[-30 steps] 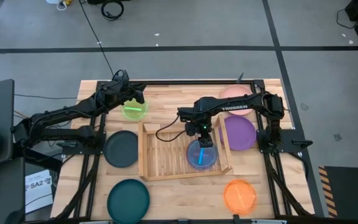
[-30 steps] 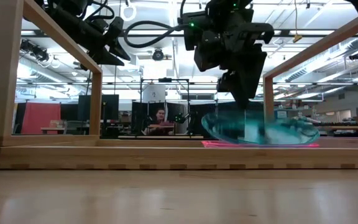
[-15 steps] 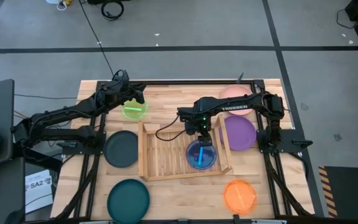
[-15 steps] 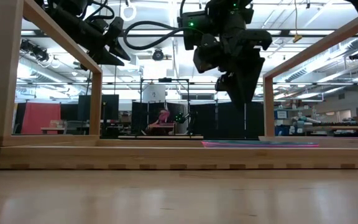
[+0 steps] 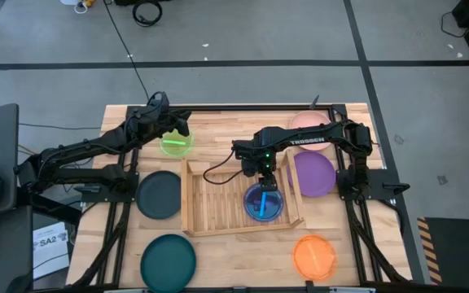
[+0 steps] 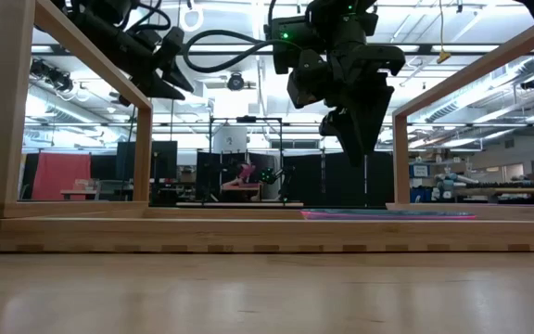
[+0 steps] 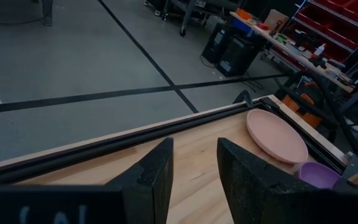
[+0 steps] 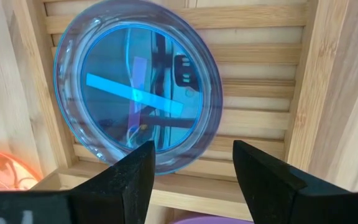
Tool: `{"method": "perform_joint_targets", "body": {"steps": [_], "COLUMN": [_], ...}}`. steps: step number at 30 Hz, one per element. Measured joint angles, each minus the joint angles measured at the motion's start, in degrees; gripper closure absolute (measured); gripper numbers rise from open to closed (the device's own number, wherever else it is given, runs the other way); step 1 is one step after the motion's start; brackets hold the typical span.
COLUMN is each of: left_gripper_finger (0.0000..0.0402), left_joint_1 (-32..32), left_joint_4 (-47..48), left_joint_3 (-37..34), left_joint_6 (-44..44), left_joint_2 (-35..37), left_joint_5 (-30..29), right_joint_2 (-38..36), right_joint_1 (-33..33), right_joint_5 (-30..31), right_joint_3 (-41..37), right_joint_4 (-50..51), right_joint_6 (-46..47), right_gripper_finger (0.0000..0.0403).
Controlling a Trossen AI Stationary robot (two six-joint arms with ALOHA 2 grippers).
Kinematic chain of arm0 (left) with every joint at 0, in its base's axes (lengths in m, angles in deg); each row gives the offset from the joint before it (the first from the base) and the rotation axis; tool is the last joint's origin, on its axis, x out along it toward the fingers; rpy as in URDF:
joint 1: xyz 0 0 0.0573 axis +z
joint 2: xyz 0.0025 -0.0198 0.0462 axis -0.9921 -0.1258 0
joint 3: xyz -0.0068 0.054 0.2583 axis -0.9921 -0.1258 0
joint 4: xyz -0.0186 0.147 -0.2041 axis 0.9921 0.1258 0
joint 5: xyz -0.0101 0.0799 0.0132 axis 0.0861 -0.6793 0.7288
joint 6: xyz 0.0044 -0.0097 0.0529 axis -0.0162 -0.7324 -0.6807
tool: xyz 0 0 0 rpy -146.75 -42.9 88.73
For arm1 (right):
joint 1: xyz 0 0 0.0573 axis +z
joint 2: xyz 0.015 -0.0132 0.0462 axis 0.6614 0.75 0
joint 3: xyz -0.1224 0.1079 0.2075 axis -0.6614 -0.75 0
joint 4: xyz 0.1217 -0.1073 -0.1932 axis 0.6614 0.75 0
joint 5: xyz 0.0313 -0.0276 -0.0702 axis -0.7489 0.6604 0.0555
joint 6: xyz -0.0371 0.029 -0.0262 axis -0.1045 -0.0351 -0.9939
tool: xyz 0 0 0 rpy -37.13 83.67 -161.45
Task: Place and stack plates onto a shelf
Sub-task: Put the pink plate on the shelf
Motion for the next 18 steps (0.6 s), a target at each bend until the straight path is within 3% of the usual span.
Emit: {"method": "perform_joint_targets", "body": {"steps": [9,18], "left_gripper_finger": [0.0271,0.0271], "left_joint_1": [0.0,0.0], "left_joint_4": [1.6,1.6], "left_joint_3": [0.0,0.0], "left_joint_6": [0.0,0.0], "left_joint_2": [0.0,0.0], "left_joint_5": [0.0,0.0], "right_joint_2": [-2.3,-10.4], "right_joint_1": [-0.6,-5.2], "right_joint_5": [0.0,0.0], "right_joint_3": [1.7,4.1], "right_joint_4": [0.5,0.4], "right_joint_6": [-1.3,-2.2], "right_gripper_finger": [0.0182,0.0182]}}
